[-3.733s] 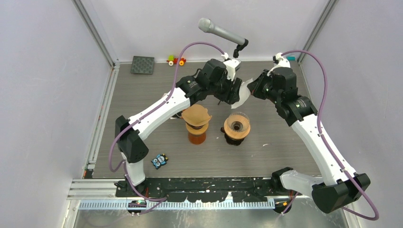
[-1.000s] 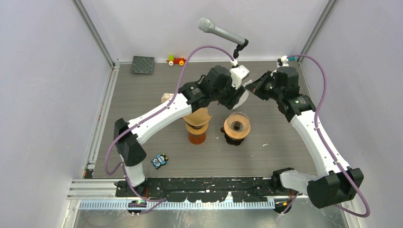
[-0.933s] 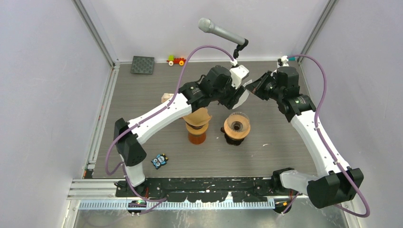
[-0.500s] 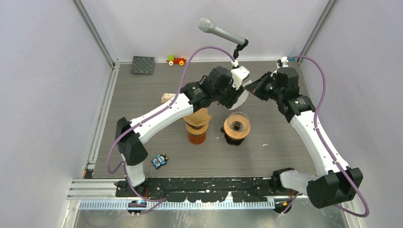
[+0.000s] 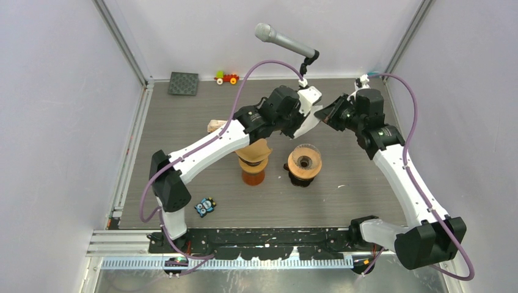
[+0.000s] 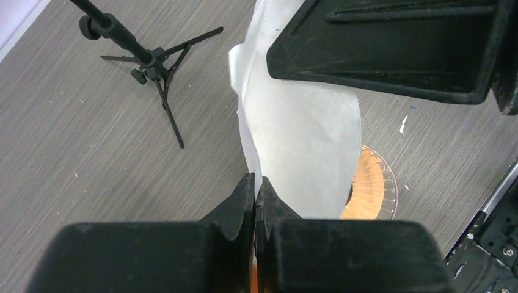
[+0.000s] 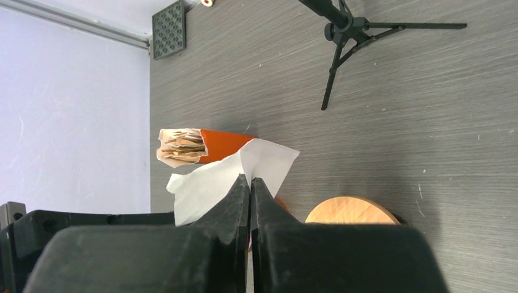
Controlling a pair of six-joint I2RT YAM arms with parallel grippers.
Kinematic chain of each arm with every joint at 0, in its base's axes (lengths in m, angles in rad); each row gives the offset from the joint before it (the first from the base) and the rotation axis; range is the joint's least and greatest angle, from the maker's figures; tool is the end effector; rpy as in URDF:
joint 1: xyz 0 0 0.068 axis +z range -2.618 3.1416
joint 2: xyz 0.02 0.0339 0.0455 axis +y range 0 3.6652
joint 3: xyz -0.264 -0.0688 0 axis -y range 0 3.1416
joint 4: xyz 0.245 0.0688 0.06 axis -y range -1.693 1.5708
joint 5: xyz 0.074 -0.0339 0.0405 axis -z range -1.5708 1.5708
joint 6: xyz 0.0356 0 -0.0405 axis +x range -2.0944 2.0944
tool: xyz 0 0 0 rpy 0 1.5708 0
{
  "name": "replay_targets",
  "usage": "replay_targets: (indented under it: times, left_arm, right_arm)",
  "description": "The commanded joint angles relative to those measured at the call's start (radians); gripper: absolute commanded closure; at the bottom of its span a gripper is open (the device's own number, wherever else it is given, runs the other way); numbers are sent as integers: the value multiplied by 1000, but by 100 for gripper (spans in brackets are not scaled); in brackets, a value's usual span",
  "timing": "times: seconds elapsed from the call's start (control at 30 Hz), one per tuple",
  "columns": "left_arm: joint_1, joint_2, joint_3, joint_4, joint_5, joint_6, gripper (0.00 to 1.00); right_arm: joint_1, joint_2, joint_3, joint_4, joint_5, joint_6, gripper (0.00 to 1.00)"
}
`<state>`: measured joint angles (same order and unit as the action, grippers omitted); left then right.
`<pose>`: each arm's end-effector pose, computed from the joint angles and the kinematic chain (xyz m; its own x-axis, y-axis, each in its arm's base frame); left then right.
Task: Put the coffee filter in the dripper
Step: Place the coffee filter in the coffee dripper.
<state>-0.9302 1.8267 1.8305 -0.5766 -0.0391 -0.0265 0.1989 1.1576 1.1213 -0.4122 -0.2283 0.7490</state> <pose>0.2543 -0.3388 0.3704 -0.3445 0.4179 -0.8407 0.7726 0.6348 -0.0011 0.2522 0.0591 0.3592 -0.5785 0.5600 -0.5931 0.0021 0.7281 0.6854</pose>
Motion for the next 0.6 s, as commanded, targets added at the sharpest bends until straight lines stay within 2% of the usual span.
replay_targets:
  times: [0.0, 0.13, 0.3, 0.57]
  left_arm:
    - [1, -39, 48, 14, 34, 76, 100]
    - [1, -56, 37, 7, 97, 126, 100]
    - [0, -79, 24, -7, 138, 185, 100]
    - [0, -117, 0, -26, 197, 256, 100]
  right_arm:
    - [-3, -48, 4, 53, -35, -102, 92]
    - [-3, -68, 10, 27, -59, -206, 78]
    - [-3, -99, 68, -74, -49, -356, 56]
    - [-3, -144, 125, -223, -41, -553, 44]
